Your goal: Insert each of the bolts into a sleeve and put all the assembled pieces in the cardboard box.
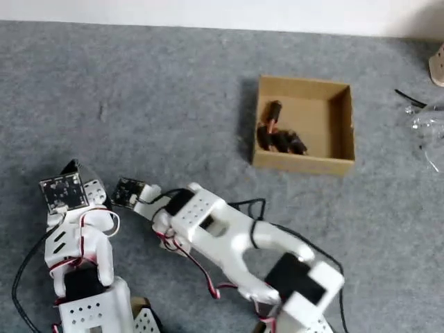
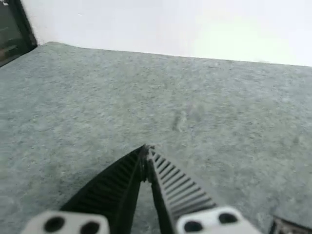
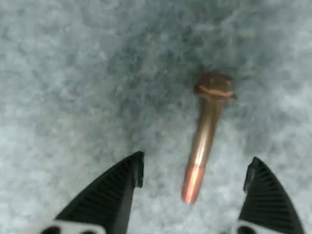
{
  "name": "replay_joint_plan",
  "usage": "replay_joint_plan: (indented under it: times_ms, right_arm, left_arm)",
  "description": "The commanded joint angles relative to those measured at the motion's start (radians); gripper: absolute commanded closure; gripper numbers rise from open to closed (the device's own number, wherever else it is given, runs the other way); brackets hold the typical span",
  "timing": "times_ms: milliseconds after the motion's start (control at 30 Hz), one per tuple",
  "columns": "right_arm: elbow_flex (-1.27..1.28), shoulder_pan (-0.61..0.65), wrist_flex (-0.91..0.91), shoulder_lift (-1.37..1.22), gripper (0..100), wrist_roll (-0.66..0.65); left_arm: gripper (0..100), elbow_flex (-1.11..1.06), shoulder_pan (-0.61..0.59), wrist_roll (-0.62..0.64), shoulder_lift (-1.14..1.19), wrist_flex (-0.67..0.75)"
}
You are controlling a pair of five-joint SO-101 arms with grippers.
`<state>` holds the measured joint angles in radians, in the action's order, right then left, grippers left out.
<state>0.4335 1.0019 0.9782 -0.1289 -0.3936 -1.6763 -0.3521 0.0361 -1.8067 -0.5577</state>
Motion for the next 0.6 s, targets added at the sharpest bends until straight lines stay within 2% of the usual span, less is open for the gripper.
replay_joint_plan:
  times_ms: [0,233,400,567]
  right_arm:
    - [-0.097,-0.016,-0.027,-0.051,70.2,-0.015]
    - [-0.154,-0.113,-0.019,-0.094,70.2,-0.015]
    - [-0.151,-0.117,0.077,0.019,70.2,-0.005]
    - [-0.148,-0.180,0.137,0.274,70.2,0.157]
  left_arm:
    - [99,-0.019,-0.008,0.008,-0.015,0.021]
    - [99,-0.019,-0.008,0.008,-0.015,0.021]
    - [99,-0.019,-0.004,0.008,-0.015,0.023]
    - [99,-0.019,-0.004,0.006,-0.015,0.023]
